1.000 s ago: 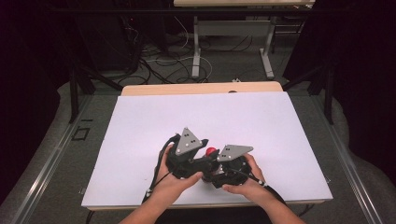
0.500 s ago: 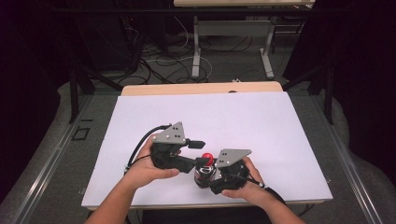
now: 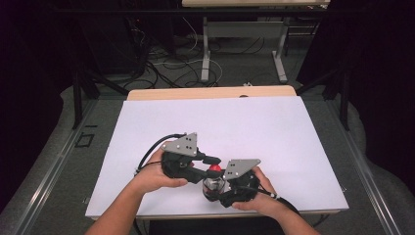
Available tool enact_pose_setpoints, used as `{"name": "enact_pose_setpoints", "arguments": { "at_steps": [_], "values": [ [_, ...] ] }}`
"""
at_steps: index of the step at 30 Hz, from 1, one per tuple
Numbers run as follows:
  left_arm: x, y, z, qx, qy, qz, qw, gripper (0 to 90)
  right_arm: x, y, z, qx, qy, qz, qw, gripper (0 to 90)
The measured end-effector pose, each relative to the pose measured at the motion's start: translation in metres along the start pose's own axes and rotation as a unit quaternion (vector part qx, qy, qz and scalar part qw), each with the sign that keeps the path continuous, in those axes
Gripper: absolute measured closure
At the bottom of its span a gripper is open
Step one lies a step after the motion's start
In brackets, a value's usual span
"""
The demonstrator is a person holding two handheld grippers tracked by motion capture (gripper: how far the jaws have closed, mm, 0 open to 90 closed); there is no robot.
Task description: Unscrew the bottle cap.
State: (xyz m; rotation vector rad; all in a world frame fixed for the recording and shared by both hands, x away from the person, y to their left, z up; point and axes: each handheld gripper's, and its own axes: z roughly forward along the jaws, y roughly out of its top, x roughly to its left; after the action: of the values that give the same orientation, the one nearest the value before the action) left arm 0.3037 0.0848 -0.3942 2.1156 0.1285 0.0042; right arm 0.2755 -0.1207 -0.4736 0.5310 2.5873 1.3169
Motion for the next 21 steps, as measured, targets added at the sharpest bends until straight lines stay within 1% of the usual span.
{"name": "enact_pose_setpoints", "arguments": {
  "at_steps": [1, 2, 3, 4, 5, 6, 7, 8, 9, 10, 12, 13, 14, 15, 16, 17, 18, 19, 21],
  "values": [
    [-0.002, 0.000, 0.001, -0.005, 0.016, -0.009, 0.9998, 61.6, 0.000, 0.000, 0.000, 0.000, 0.000, 0.000, 1.0000, 30.2],
    [-0.004, 0.000, 0.003, -0.008, 0.035, -0.018, 0.9992, 61.6, -0.003, 0.000, 0.000, 0.001, -0.013, 0.016, 0.9998, 30.3],
    [-0.010, 0.000, 0.008, -0.016, 0.079, -0.038, 0.9960, 61.6, -0.004, 0.000, 0.000, 0.001, -0.022, 0.022, 0.9995, 30.3],
    [-0.010, 0.000, 0.008, -0.016, 0.079, -0.038, 0.9960, 61.6, -0.005, 0.000, -0.001, 0.005, -0.028, 0.029, 0.9992, 30.3],
    [-0.014, 0.001, 0.010, -0.016, 0.102, -0.041, 0.9938, 61.6, -0.006, 0.000, -0.001, 0.009, -0.037, 0.030, 0.9988, 30.3],
    [-0.019, 0.001, 0.014, -0.023, 0.125, -0.055, 0.9904, 61.6, -0.006, -0.001, 0.000, 0.006, -0.048, 0.032, 0.9983, 30.3],
    [-0.021, 0.001, 0.016, -0.025, 0.143, -0.061, 0.9875, 61.6, -0.006, -0.001, 0.000, 0.006, -0.048, 0.032, 0.9983, 30.3],
    [-0.024, 0.001, 0.017, -0.028, 0.160, -0.067, 0.9844, 61.6, -0.007, -0.001, -0.001, 0.008, -0.054, 0.033, 0.9979, 30.3],
    [-0.027, 0.001, 0.020, -0.035, 0.175, -0.080, 0.9807, 61.6, -0.007, -0.001, -0.001, 0.011, -0.056, 0.035, 0.9978, 30.3],
    [-0.030, 0.001, 0.022, -0.037, 0.189, -0.093, 0.9768, 61.7, -0.008, -0.001, -0.001, 0.011, -0.060, 0.037, 0.9975, 30.3],
    [-0.037, 0.002, 0.028, -0.039, 0.222, -0.101, 0.9689, 61.7, -0.008, -0.002, -0.001, 0.017, -0.067, 0.037, 0.9970, 30.3],
    [-0.040, 0.002, 0.031, -0.038, 0.236, -0.105, 0.9654, 61.6, -0.008, -0.002, 0.000, 0.015, -0.071, 0.039, 0.9966, 30.3],
    [-0.041, 0.003, 0.033, -0.036, 0.243, -0.107, 0.9633, 61.6, -0.008, -0.003, 0.001, 0.016, -0.076, 0.043, 0.9961, 30.3],
    [-0.042, 0.003, 0.033, -0.037, 0.247, -0.109, 0.9622, 61.5, -0.009, -0.003, 0.001, 0.016, -0.073, 0.042, 0.9963, 30.3],
    [-0.043, 0.003, 0.035, -0.039, 0.251, -0.116, 0.9601, 61.5, -0.009, -0.003, 0.001, 0.015, -0.072, 0.043, 0.9963, 30.3],
    [-0.043, 0.004, 0.035, -0.037, 0.251, -0.117, 0.9603, 61.5, -0.010, -0.003, 0.001, 0.016, -0.072, 0.044, 0.9963, 30.3],
    [-0.043, 0.004, 0.035, -0.039, 0.252, -0.120, 0.9594, 61.4, -0.010, -0.003, 0.001, 0.017, -0.073, 0.043, 0.9963, 30.3],
    [-0.043, 0.004, 0.035, -0.040, 0.251, -0.122, 0.9594, 61.3, -0.009, -0.003, 0.000, 0.016, -0.074, 0.047, 0.9960, 30.3],
    [-0.042, 0.005, 0.033, -0.034, 0.248, -0.116, 0.9613, 60.4, -0.010, -0.003, 0.000, 0.018, -0.069, 0.047, 0.9963, 30.3]
  ]
}}
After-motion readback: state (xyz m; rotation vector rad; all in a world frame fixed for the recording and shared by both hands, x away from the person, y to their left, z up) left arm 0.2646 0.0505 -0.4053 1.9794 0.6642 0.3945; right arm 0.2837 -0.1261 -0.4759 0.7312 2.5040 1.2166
